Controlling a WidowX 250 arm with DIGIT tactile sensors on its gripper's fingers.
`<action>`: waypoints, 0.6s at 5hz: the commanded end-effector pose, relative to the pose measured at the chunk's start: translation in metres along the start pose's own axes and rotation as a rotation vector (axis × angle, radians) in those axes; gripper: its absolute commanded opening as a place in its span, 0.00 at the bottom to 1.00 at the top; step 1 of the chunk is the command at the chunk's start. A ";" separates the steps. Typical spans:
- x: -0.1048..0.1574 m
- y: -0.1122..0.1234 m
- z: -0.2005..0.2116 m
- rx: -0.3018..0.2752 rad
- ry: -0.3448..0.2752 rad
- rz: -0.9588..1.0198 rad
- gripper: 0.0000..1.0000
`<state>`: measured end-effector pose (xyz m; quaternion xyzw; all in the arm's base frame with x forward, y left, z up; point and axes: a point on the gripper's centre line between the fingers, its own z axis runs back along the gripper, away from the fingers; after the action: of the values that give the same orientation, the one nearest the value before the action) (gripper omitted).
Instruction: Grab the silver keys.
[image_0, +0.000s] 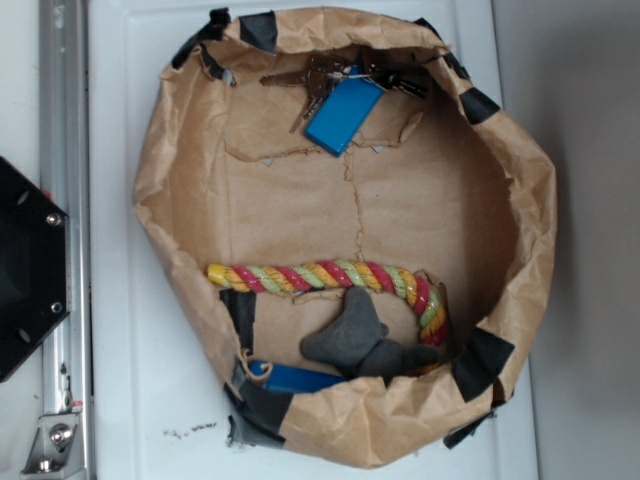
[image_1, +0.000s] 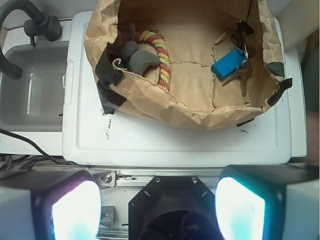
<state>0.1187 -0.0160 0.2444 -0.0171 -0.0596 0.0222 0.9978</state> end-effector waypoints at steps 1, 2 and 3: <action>0.000 0.000 0.000 0.000 0.000 0.000 1.00; 0.022 0.000 -0.018 -0.027 -0.024 0.031 1.00; 0.056 0.007 -0.040 -0.018 -0.043 0.046 1.00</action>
<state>0.1788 -0.0114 0.2039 -0.0266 -0.0674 0.0402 0.9966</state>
